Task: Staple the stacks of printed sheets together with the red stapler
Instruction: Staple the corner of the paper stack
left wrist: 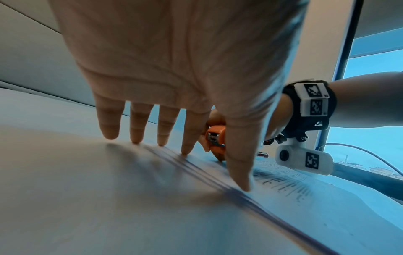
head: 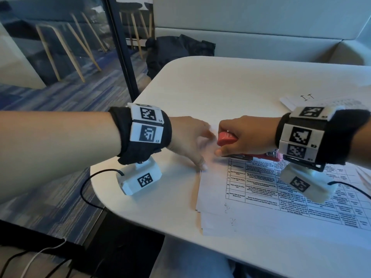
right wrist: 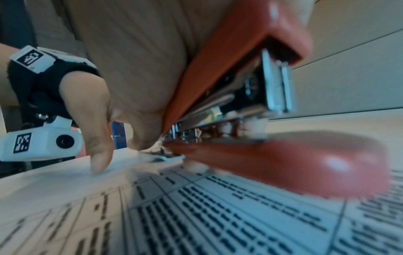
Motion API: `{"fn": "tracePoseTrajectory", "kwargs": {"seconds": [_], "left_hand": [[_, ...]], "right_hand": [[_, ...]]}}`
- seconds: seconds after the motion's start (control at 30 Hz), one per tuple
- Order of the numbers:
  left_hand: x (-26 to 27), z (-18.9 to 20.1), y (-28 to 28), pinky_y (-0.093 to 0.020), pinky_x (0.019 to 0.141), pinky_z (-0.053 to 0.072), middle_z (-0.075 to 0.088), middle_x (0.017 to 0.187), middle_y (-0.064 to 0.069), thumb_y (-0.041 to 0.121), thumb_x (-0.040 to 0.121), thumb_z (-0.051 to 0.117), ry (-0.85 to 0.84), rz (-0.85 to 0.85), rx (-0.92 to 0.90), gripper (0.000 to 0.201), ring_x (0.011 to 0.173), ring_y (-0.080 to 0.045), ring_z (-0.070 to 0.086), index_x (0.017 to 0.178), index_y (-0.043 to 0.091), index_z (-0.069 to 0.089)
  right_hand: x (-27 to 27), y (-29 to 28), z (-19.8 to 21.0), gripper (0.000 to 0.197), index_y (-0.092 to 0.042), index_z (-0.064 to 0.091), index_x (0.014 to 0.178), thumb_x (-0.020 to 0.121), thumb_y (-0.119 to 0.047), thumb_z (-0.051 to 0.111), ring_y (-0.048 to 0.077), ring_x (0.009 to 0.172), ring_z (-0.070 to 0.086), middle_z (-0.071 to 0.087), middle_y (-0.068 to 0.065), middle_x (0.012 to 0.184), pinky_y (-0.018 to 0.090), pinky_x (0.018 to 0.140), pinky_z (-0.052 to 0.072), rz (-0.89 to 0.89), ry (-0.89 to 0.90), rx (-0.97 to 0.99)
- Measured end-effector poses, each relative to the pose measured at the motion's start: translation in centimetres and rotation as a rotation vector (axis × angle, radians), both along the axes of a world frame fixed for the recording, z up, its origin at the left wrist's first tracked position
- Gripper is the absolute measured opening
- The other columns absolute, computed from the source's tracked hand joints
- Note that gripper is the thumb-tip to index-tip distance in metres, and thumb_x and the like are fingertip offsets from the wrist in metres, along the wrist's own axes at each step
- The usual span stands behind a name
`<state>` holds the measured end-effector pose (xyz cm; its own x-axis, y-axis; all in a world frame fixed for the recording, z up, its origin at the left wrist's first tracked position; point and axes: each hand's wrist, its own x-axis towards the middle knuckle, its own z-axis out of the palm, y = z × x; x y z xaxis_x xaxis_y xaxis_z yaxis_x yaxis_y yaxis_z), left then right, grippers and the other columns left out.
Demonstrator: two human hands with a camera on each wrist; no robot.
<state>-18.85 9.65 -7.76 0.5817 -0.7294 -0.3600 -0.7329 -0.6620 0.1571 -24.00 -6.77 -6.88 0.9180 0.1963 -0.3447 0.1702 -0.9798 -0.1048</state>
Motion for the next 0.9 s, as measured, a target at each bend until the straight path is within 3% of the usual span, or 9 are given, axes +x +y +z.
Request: {"fn": "tracePoseTrajectory", "kwargs": {"seconds": [0.07, 0.2, 0.33, 0.47, 0.6, 0.9], "left_hand": [[-0.1, -0.1, 0.0, -0.027, 0.11, 0.029, 0.035, 0.148, 0.007, 0.052, 0.074, 0.072, -0.03, 0.014, -0.047, 0.073, 0.136, -0.013, 0.033, 0.138, 0.027, 0.046], [-0.3, -0.3, -0.1, -0.032, 0.097, 0.041, 0.056, 0.126, 0.007, 0.047, 0.074, 0.073, -0.058, 0.04, -0.146, 0.045, 0.115, -0.015, 0.049, 0.115, 0.03, 0.066], [-1.2, 0.1, -0.5, -0.038, 0.094, 0.039, 0.061, 0.109, 0.012, 0.05, 0.077, 0.068, -0.185, 0.027, -0.159, 0.028, 0.109, -0.016, 0.044, 0.099, 0.033, 0.073], [-2.5, 0.1, -1.1, -0.032, 0.085, 0.037, 0.069, 0.087, 0.01, 0.059, 0.074, 0.065, -0.226, 0.033, -0.098, 0.036, 0.089, -0.014, 0.055, 0.084, 0.025, 0.073], [-3.7, -0.5, -1.7, -0.027, 0.07, 0.038, 0.07, 0.075, 0.007, 0.061, 0.071, 0.067, -0.226, 0.096, -0.114, 0.042, 0.075, -0.014, 0.063, 0.078, 0.021, 0.072], [-4.5, -0.6, -2.1, -0.029, 0.08, 0.034, 0.068, 0.077, 0.007, 0.056, 0.08, 0.062, -0.299, 0.105, -0.083, 0.036, 0.082, -0.018, 0.059, 0.081, 0.02, 0.071]], "right_hand": [[-0.2, 0.0, 0.1, 0.044, -0.024, 0.049, 0.107, 0.086, -0.063, 0.049, 0.005, 0.07, 0.053, 0.057, -0.008, 0.086, 0.019, 0.057, 0.042, -0.001, -0.001, -0.016], [-0.5, -0.1, 0.6, 0.043, -0.023, 0.048, 0.109, 0.088, -0.061, 0.047, 0.004, 0.068, 0.052, 0.055, -0.009, 0.084, 0.017, 0.057, 0.043, -0.03, 0.011, 0.0], [-1.1, -0.5, 1.0, 0.038, -0.026, 0.048, 0.11, 0.088, -0.056, 0.055, 0.007, 0.074, 0.055, 0.057, -0.006, 0.091, 0.021, 0.063, 0.048, -0.068, 0.005, 0.009], [-2.1, -0.7, 1.3, 0.04, -0.026, 0.048, 0.115, 0.087, -0.053, 0.057, 0.008, 0.078, 0.057, 0.058, -0.006, 0.095, 0.026, 0.071, 0.052, -0.087, 0.008, -0.012], [-3.2, -0.8, 1.2, 0.039, -0.025, 0.048, 0.114, 0.088, -0.053, 0.056, 0.007, 0.078, 0.056, 0.059, -0.005, 0.097, 0.022, 0.068, 0.049, -0.081, 0.023, -0.022], [-4.0, -0.7, 0.5, 0.037, -0.022, 0.047, 0.116, 0.092, -0.05, 0.052, 0.007, 0.074, 0.052, 0.059, -0.003, 0.098, 0.024, 0.07, 0.046, -0.065, 0.051, -0.04]]}}
